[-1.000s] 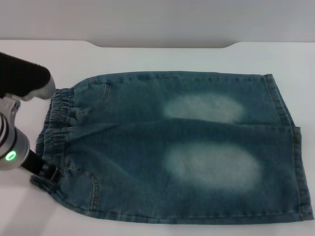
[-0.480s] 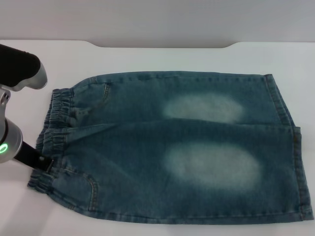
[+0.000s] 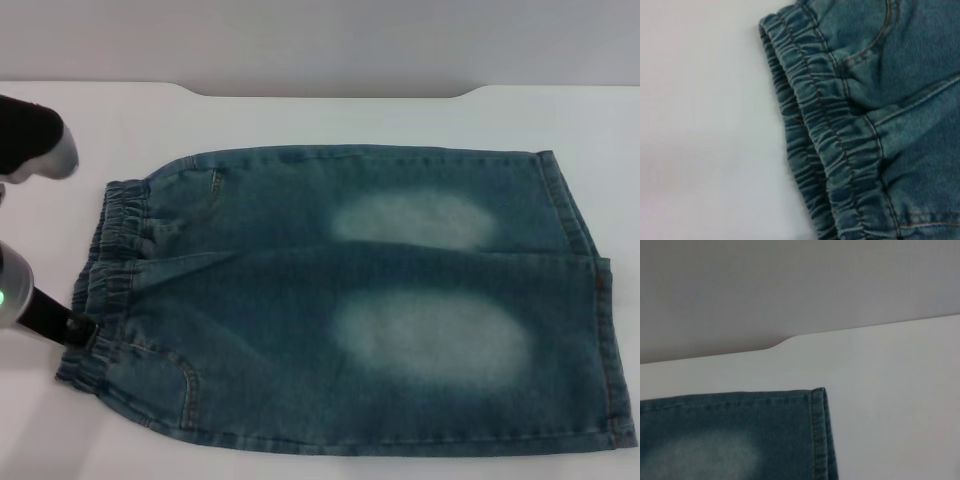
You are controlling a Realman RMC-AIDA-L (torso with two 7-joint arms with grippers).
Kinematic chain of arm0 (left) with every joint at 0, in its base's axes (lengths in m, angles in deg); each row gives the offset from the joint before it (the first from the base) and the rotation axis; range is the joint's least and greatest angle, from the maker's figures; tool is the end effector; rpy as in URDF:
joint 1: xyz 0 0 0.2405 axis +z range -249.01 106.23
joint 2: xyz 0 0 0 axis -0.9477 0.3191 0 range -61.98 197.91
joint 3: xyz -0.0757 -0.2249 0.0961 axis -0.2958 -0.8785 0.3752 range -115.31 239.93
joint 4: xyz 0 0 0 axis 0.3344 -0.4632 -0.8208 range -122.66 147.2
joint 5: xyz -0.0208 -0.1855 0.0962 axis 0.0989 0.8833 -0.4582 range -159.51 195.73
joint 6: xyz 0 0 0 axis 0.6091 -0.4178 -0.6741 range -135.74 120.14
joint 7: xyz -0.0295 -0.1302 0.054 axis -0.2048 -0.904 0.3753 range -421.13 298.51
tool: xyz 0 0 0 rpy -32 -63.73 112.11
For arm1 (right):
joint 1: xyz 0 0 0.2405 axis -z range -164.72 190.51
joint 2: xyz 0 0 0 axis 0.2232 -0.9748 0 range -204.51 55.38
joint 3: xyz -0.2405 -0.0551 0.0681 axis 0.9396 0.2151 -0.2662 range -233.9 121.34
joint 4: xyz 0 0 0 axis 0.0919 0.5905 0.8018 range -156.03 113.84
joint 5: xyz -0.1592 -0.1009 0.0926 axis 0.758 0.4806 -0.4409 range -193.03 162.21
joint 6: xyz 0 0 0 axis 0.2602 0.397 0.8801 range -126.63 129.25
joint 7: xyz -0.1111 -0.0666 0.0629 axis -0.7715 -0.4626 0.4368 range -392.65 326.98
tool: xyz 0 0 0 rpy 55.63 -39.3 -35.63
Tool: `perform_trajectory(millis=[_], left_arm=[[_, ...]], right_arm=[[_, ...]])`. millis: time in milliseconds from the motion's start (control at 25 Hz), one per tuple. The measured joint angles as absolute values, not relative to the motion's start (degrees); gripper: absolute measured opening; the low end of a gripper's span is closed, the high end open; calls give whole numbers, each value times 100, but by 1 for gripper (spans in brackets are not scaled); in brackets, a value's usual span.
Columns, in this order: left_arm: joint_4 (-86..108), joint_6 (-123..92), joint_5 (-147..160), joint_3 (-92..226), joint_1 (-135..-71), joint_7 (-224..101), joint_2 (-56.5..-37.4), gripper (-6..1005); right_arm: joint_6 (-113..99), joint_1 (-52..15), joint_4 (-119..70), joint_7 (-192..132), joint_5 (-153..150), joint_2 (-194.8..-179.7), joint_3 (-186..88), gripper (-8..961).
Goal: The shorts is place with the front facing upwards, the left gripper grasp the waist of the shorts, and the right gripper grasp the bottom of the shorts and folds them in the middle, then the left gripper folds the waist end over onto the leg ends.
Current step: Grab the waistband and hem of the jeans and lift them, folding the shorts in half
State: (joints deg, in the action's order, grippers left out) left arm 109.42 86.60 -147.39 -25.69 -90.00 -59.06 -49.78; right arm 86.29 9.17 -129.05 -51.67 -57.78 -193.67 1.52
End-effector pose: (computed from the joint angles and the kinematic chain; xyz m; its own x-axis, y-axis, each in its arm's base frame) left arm -0.2225 0.2999 0.0303 0.4082 0.9113 -0.0534 0.5985 -0.3113 -0.7382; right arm 0.2579 0.2757 0.1427 0.4010 -0.7592 -0.5127 -0.8462 -0.0925 -0.5248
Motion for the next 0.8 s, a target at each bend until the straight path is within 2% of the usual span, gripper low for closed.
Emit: perform_trajectory(millis=[360, 560, 800], left_arm=[[10769, 8704, -14733, -2500, -9086, -5954, -4996, 247], [10750, 8717, -14729, -2500, -9121, -5959, -4995, 479], [10573, 8670, -14730, -2503, -9131, -5960, -4992, 703]], right_arm=[[8612, 852, -12758, -5215, -5778, -19365, 174, 649], [8612, 838, -12726, -5232, -5778, -19365, 179, 649], [8612, 838, -12726, -5238, -5778, -19365, 182, 649]])
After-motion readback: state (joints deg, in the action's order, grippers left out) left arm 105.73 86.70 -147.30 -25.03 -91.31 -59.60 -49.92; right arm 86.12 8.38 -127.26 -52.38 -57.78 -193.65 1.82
